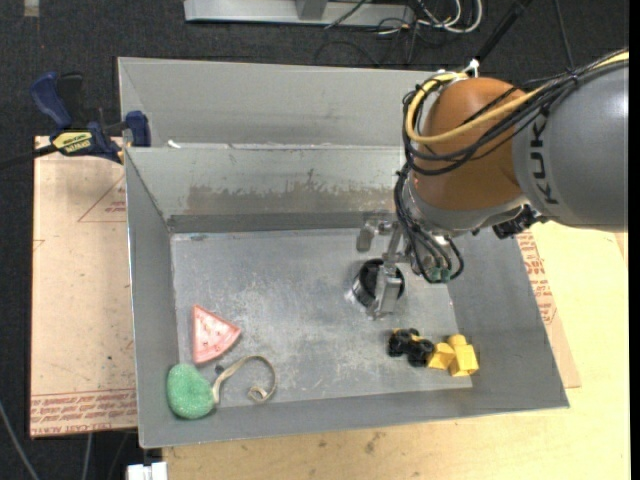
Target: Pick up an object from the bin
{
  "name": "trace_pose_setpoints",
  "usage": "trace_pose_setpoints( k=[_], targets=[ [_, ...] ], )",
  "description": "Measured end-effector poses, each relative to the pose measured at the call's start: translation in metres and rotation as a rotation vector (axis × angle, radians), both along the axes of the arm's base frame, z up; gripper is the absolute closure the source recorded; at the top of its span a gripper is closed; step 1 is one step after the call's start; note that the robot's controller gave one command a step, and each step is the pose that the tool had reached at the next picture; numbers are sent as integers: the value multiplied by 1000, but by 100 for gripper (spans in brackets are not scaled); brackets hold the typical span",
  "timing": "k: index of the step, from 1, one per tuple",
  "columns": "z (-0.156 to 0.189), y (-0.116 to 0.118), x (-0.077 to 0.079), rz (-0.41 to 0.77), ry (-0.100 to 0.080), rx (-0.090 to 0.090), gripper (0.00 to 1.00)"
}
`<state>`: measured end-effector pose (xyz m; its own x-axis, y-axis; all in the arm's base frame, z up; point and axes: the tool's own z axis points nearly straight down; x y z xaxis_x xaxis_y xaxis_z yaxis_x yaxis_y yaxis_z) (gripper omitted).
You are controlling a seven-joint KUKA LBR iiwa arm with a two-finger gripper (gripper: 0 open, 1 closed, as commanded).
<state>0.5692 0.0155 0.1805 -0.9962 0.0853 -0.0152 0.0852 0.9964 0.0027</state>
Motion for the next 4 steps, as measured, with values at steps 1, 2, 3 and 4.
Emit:
trace_pose_setpoints(
  k=[1, 2, 3, 4],
  targets=[
    [-18, -33, -9, -22, 19, 0, 0],
    [-61, -42, 6, -40, 5, -1, 0],
    [-109, -14, 58, -57, 6, 2, 100],
    [-109, -14, 58, -57, 6, 2, 100]
  ],
)
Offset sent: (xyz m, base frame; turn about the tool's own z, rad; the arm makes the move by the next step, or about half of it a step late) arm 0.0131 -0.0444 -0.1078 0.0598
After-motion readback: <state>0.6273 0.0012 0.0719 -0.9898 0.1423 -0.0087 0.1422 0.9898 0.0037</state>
